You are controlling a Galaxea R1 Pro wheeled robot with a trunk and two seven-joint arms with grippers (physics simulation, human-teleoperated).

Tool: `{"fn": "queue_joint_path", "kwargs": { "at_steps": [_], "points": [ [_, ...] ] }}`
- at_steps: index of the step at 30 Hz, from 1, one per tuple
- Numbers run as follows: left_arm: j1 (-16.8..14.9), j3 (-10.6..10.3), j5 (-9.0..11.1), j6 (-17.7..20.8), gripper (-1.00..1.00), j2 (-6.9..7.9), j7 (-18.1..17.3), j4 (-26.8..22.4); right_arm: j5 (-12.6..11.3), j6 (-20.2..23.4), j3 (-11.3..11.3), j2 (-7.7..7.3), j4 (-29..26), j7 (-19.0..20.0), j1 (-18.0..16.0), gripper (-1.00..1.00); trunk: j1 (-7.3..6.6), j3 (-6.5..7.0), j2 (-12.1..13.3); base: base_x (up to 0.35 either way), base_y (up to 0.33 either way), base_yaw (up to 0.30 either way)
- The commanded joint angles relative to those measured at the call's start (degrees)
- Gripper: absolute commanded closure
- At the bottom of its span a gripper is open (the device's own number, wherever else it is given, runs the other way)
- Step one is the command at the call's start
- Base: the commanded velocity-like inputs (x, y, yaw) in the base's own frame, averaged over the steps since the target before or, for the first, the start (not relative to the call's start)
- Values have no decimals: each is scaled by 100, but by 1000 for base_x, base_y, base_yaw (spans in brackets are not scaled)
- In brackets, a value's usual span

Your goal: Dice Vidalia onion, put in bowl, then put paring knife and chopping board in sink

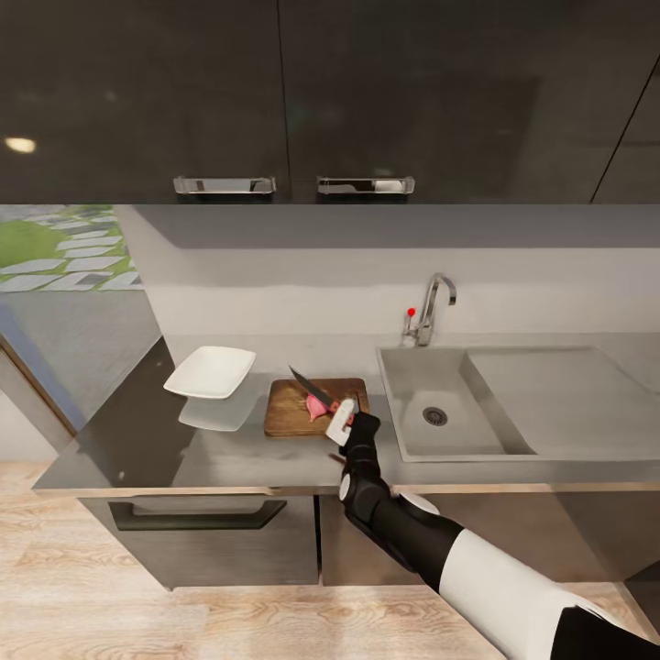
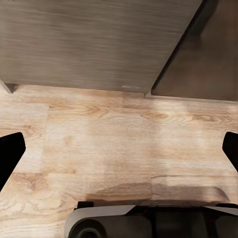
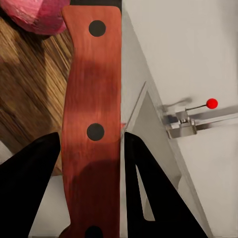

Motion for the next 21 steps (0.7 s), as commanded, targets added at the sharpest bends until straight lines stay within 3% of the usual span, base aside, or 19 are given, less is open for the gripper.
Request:
{"fn": "queue_joint_path", "kwargs": {
  "at_steps": [1, 21],
  "points": [
    [-1, 22, -33, -16, -100, -8, -31, -6, 18, 41, 25, 0, 13, -14, -10, 100, 4, -11, -12, 0, 0, 0],
    [-1, 22, -33, -16, -100, -8, -31, -15, 18, 41, 34, 29, 240, 14, -12, 100, 4, -11, -12, 4, 0, 0]
  ]
}}
